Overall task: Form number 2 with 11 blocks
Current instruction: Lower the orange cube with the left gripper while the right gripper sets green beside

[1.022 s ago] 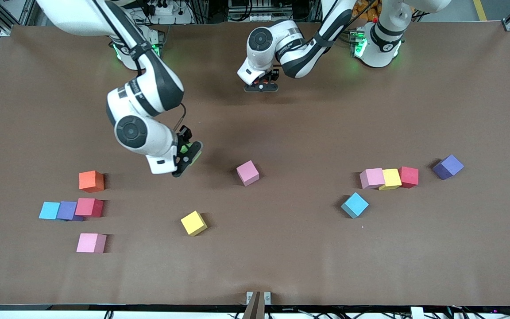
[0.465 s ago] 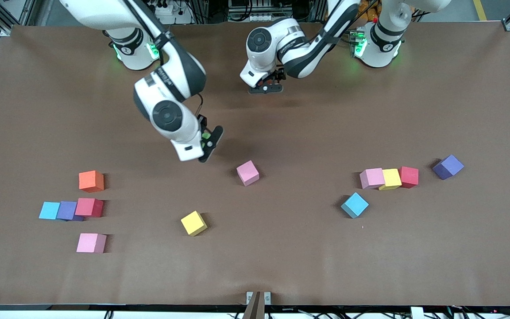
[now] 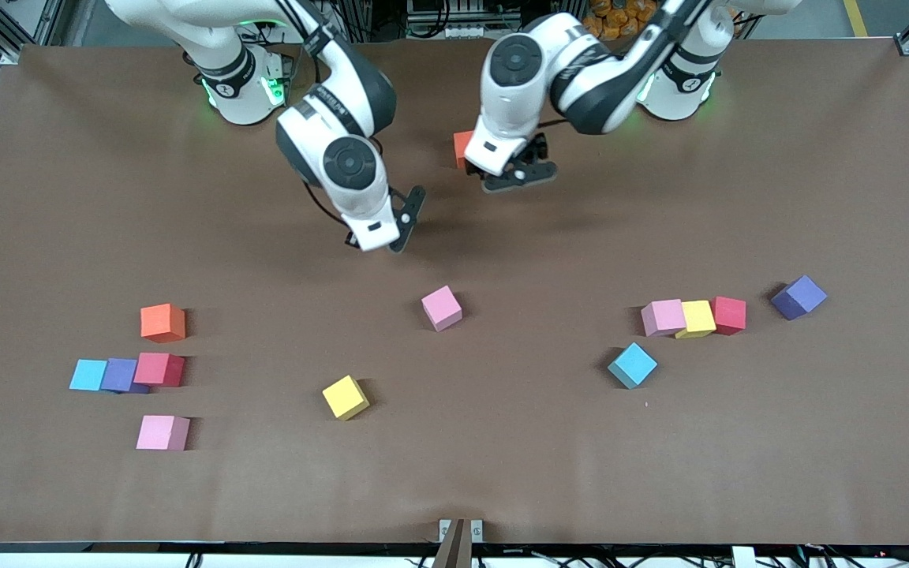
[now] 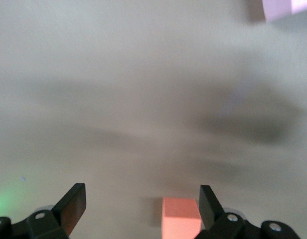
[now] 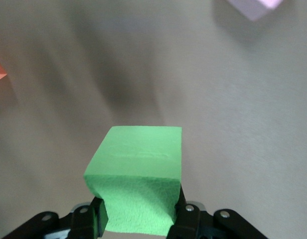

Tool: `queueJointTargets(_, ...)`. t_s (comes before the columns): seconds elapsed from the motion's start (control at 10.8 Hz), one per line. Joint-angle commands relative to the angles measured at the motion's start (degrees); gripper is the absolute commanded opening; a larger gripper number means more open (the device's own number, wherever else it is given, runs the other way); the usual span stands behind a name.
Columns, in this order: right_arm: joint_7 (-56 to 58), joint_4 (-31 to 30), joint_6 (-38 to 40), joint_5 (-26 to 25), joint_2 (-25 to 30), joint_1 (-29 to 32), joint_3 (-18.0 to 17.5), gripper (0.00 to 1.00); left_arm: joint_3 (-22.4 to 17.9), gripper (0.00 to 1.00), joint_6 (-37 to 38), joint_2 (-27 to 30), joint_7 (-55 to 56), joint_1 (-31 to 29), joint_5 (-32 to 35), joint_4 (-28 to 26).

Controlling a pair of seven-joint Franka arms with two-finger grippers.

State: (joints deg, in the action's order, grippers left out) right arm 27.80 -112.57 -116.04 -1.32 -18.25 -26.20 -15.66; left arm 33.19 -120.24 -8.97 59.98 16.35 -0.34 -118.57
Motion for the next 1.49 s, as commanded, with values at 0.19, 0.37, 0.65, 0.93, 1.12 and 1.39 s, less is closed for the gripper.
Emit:
queueJointTargets(0.19, -0.29, -8.37, -7.09, -0.96, 3.22, -6.82, -0.25, 0.3, -4.69, 1.0, 3.0, 4.22, -16.96, -11.86, 0.78, 0.97)
queueJointTargets(0.37, -8.23, -8.8, -7.0, -1.57, 2.78, -13.67, -0.16, 0.29, -9.52, 1.0, 2.91, 3.61, -21.12, -12.57, 0.7, 2.2)
queueJointTargets(0.65, -18.29, -8.63, -7.0, -9.39, 0.94, -20.19, -0.16, 0.28, -15.68, 1.0, 2.56, 1.16, -23.31, -12.48, 1.66, 3.78)
queueJointTargets(0.93, -18.39, -8.46, -8.05, -10.98, -0.47, -22.66, -0.16, 0.27, -19.39, 1.0, 2.3, -5.16, -29.47, -12.13, 3.23, 9.04)
queueJointTargets(1.12, -18.31, -8.28, -9.98, -11.42, -1.96, -23.28, -0.16, 0.25, -20.36, 1.0, 2.21, -10.52, -29.57, -11.43, 8.58, 13.17)
queueJointTargets(1.39, -18.39, -7.67, -10.7, -12.04, -3.37, -23.98, -0.25, 0.24, -20.45, 1.0, 1.95, -14.23, -35.6, -11.25, 15.37, 16.35)
